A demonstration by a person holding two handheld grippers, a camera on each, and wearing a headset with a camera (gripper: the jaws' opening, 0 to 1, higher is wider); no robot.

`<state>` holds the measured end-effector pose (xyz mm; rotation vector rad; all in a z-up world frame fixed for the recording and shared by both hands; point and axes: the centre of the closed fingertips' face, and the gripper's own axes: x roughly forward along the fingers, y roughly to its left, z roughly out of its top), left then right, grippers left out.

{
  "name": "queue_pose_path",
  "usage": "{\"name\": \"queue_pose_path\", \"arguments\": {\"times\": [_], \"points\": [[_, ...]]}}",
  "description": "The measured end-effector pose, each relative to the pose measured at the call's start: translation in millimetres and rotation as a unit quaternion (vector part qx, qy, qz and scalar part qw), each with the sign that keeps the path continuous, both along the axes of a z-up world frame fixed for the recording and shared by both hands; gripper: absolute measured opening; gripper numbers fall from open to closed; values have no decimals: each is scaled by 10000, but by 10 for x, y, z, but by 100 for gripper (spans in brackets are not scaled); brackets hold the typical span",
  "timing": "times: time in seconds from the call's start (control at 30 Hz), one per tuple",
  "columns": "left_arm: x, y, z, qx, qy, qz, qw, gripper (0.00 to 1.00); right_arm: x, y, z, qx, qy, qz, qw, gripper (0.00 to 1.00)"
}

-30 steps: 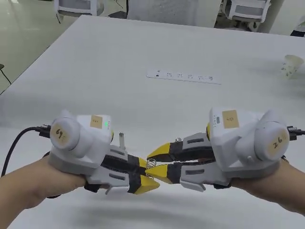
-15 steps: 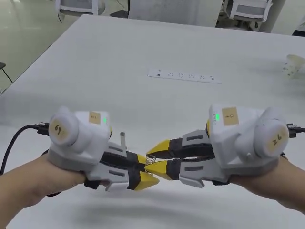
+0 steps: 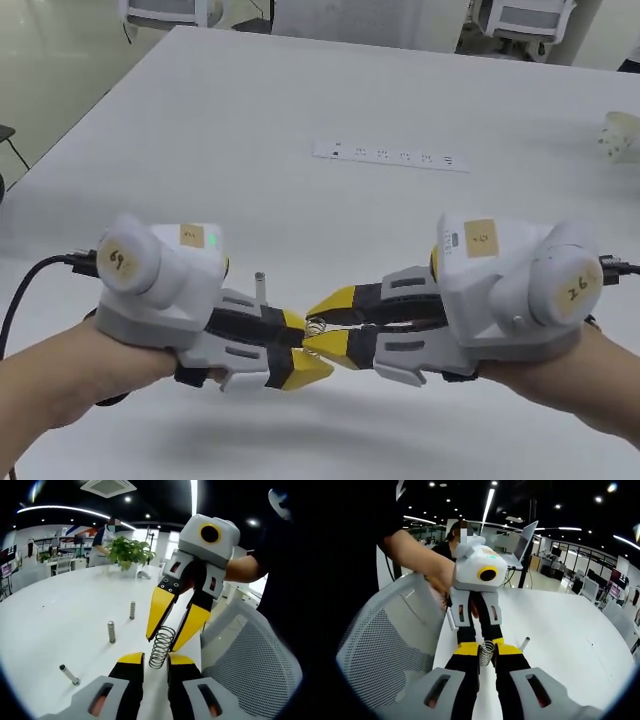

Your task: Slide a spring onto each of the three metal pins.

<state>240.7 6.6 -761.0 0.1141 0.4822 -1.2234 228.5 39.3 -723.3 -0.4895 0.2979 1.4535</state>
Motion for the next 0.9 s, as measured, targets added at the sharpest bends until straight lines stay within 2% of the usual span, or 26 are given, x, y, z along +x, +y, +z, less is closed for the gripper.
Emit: {"name": "queue_pose_path", "arguments": {"times": [0.17,0.4,0.57,0.9], "points": [[31,64,-19,45,8,139,9999,16,21,1,-6,-3,-14,-38,10000,8],[76,184,-21,65,29,354,9993,20,39,1,-26,-16,-30,-62,10000,8],[125,274,-25,105,-8,594,9982,28,62,-5,-37,-36,-29,-118,9999,8],[133,509,-52,164,7,931,9955,34,102,-26,-39,-53,-91,-187,9998,8]]}}
